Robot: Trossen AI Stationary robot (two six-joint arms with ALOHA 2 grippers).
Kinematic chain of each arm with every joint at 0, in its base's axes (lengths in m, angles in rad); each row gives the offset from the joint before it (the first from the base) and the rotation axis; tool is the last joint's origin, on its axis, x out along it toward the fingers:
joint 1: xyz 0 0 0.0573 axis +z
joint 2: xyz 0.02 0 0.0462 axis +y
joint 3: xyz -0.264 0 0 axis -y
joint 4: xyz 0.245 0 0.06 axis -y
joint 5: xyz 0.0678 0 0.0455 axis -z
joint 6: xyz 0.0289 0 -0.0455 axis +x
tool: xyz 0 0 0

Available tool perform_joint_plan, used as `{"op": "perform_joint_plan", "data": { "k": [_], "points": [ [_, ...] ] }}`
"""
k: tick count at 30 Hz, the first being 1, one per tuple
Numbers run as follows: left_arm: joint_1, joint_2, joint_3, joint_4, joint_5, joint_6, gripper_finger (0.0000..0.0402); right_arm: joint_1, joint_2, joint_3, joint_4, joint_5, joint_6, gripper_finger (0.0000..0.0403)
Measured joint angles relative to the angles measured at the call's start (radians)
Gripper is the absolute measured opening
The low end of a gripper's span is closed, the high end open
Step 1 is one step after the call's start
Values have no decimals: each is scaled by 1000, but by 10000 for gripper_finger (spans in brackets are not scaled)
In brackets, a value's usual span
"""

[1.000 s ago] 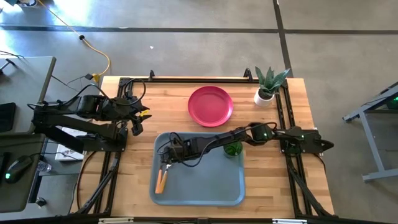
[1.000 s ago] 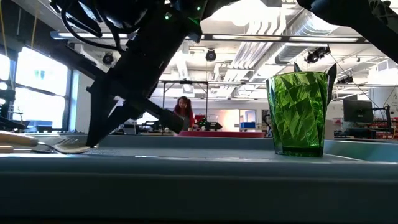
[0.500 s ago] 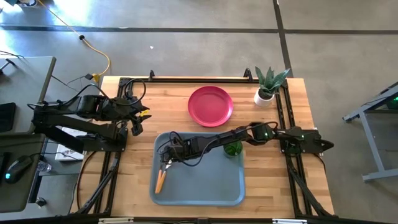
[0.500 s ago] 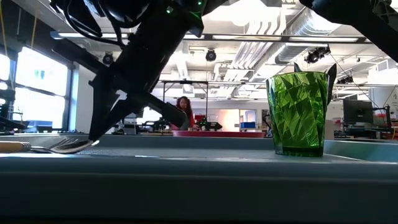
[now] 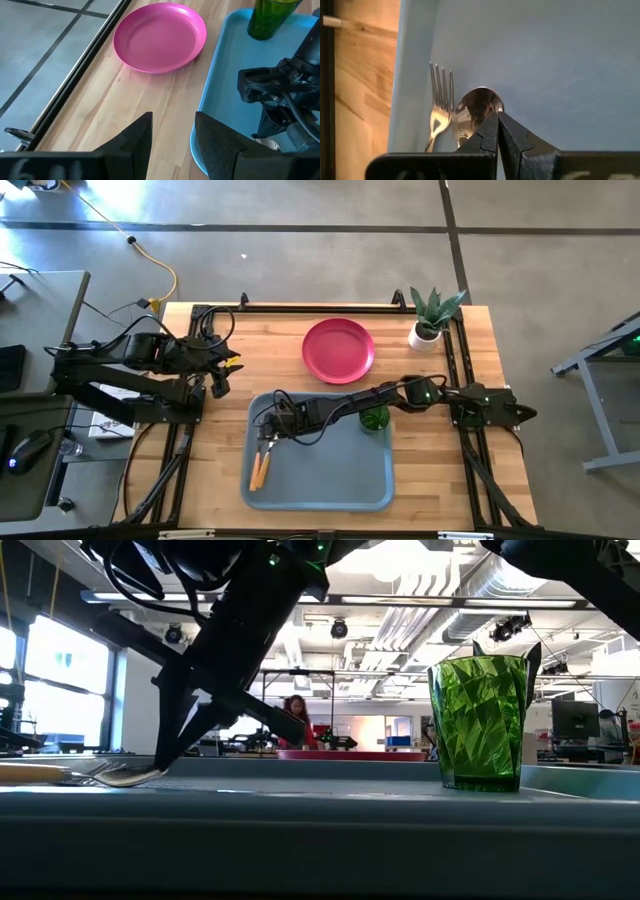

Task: Pick and place plate/cup/fork/spoon on tray
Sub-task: Put the yellow spoon on the blue serving tray to the right of the orange fork

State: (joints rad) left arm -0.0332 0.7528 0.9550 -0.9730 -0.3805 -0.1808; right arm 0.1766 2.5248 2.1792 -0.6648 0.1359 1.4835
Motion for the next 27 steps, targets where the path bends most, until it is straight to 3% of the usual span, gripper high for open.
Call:
{"op": "perform_joint_plan", "data": {
  "k": [27],
  "points": [
    [0,0,0,0,-1,-1,140,1,0,0,10,-8,-7,0]
  ]
}}
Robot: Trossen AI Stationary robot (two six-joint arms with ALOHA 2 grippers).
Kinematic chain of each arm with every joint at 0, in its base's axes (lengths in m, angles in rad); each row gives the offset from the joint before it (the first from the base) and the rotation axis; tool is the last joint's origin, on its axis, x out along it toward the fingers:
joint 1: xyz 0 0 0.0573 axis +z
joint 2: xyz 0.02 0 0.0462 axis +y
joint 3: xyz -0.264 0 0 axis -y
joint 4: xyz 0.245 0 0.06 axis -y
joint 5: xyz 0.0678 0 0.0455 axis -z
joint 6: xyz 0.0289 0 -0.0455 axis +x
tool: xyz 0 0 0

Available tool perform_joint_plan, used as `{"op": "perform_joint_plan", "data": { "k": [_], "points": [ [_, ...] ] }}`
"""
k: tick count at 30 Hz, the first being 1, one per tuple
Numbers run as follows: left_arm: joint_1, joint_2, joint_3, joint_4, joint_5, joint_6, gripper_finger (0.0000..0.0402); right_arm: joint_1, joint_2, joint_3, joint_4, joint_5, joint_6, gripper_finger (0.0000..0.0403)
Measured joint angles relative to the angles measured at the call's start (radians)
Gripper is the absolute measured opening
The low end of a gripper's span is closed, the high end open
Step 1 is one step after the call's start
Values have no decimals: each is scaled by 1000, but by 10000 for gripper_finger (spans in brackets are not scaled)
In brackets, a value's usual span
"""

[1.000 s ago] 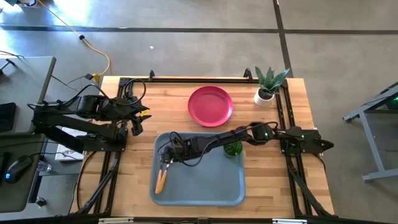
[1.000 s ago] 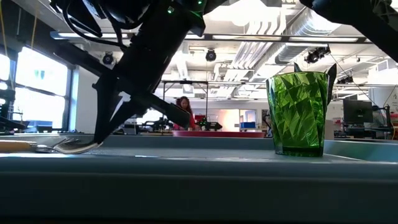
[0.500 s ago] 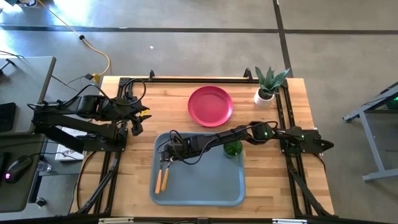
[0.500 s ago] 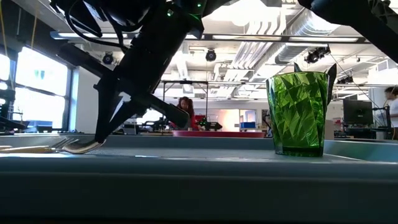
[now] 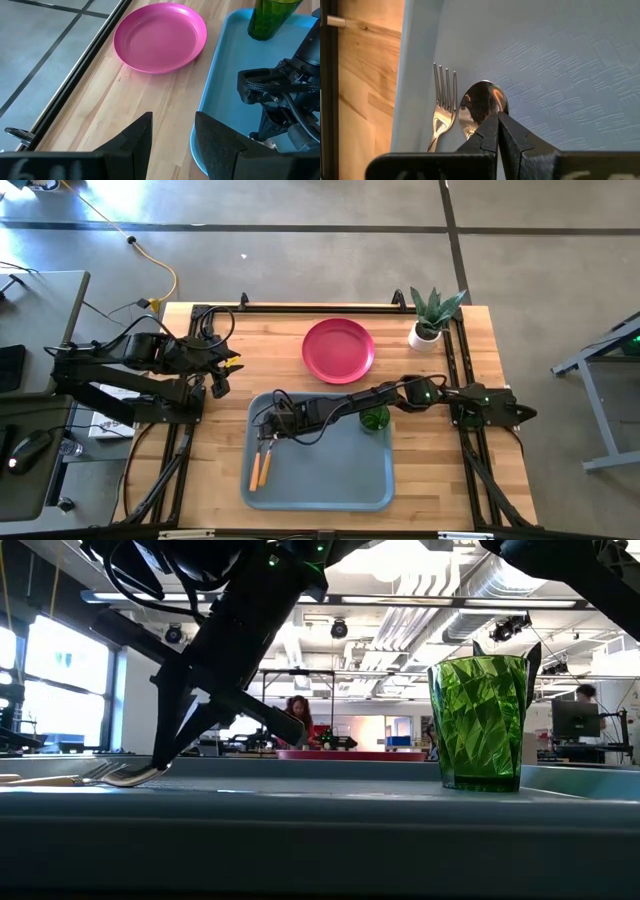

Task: Pick and place plate/cup/fork/spoon on tray
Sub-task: Put the yellow spoon on the blue serving tray to the right of the orange fork

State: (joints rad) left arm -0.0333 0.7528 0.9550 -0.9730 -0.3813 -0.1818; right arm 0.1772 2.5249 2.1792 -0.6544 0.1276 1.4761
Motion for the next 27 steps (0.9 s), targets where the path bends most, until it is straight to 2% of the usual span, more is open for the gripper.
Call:
{"op": "perform_joint_plan", "data": {
  "k": [27],
  "points": [
    [0,0,0,0,0,1,140,-7,-4,0,21,26,-63,0]
  ]
}}
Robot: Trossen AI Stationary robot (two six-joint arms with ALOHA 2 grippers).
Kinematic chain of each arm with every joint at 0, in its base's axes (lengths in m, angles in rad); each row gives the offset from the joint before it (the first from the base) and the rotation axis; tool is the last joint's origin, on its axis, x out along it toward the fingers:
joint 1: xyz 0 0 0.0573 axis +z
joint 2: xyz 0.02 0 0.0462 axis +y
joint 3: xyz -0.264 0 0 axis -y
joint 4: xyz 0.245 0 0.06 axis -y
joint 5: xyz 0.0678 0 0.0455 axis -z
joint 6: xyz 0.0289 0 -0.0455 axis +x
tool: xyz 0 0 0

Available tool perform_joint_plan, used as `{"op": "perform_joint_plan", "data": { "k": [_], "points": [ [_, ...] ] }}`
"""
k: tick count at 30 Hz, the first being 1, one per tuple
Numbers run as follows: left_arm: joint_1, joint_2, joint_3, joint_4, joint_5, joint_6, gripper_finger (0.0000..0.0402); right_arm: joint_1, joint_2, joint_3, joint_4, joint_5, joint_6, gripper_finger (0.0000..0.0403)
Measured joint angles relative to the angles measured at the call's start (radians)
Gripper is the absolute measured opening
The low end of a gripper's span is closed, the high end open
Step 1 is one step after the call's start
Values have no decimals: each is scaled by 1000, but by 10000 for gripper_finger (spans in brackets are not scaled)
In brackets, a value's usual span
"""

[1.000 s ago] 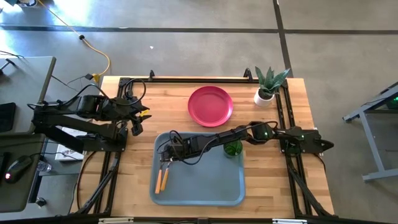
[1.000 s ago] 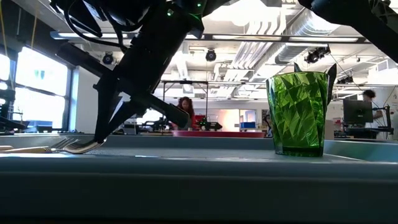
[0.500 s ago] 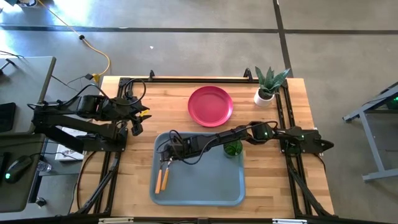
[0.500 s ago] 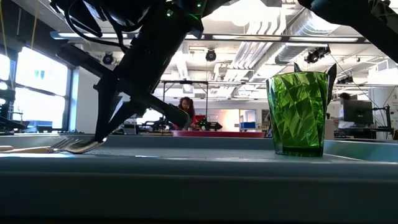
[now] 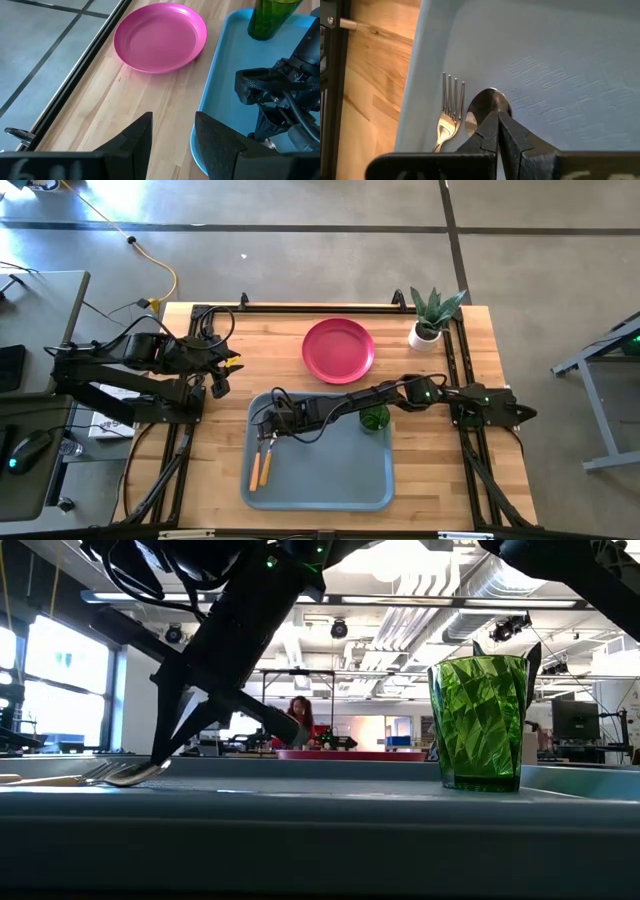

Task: Pick and place plate/cup/fork/spoon on tray
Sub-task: Put the yellow spoon on the blue serving tray to the right of the orange fork, then put the pink plate on the blue serving tray to the right of the yellow spoon

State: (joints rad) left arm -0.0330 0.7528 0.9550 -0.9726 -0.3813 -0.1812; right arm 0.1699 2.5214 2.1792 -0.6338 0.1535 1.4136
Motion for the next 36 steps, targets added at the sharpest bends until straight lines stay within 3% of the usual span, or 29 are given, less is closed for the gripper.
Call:
{"op": "perform_joint_plan", "data": {
  "k": [13,19,27,36],
  "points": [
    [0,0,0,0,0,-1,140,69,-29,1,47,-85,18,0],
    [0,0,0,0,0,0,140,96,-48,1,-32,11,7,0],
    [0,1,0,1,0,25,140,69,-166,1,-311,152,-5,0],
    [0,2,0,-1,0,29,140,-27,-240,1,-436,152,-206,0]
  ]
}}
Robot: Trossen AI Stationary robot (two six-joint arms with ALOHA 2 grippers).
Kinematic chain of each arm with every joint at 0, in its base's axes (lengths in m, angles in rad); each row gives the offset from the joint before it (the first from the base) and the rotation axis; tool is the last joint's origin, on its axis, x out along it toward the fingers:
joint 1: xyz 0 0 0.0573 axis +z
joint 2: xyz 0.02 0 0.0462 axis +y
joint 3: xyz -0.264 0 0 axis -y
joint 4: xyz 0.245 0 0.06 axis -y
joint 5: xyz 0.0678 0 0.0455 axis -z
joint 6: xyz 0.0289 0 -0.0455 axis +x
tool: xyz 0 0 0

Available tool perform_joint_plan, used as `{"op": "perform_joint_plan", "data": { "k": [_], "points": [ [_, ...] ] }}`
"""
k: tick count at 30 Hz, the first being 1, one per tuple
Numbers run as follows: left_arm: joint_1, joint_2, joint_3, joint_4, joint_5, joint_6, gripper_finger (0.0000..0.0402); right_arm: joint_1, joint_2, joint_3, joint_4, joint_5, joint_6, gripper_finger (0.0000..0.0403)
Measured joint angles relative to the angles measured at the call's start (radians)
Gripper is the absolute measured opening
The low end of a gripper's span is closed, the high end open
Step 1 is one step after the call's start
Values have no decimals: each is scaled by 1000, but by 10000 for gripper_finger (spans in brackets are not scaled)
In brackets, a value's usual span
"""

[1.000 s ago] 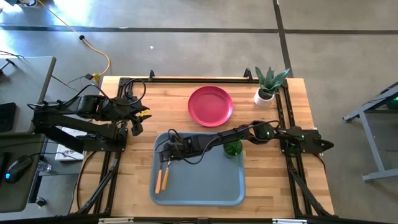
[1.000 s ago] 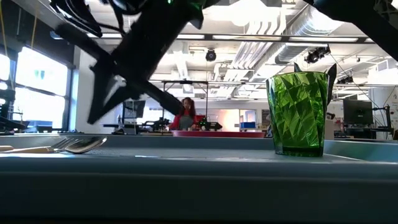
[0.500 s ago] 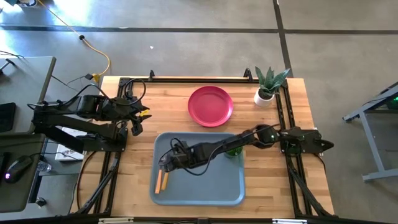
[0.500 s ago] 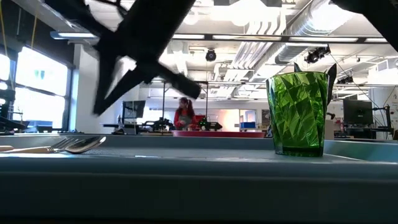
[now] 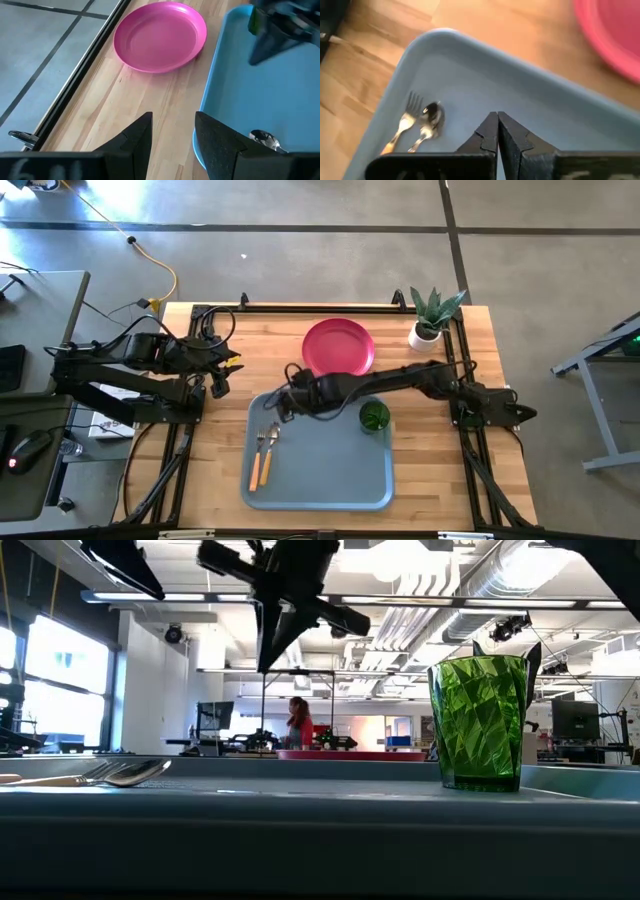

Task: Pick and place plate/cup/fork/spoon on tray
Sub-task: Put the pink plate on the blue serving tray to the right of the yellow spoon

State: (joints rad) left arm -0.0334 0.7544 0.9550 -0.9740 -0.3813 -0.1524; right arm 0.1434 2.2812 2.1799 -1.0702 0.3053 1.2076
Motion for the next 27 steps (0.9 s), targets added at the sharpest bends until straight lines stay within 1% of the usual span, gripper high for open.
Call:
{"op": "perform_joint_plan", "data": {
  "k": [3,9,16,19,21,27],
  "points": [
    [0,0,0,-1,1,0,140,-39,-15,0,-25,-9,-76,0],
    [0,0,0,-2,1,-1,140,-124,-27,0,-90,-71,-265,0],
    [0,0,0,-2,-14,-89,140,-235,-27,0,-115,-229,-529,0],
    [0,0,0,-2,-35,-118,140,-283,-27,0,-117,-309,-621,0],
    [0,0,0,-2,-51,-142,140,-310,-25,0,-120,-344,-673,1],
    [0,0,0,-2,-89,-203,140,-370,-23,0,-132,-351,-803,1]
  ]
}}
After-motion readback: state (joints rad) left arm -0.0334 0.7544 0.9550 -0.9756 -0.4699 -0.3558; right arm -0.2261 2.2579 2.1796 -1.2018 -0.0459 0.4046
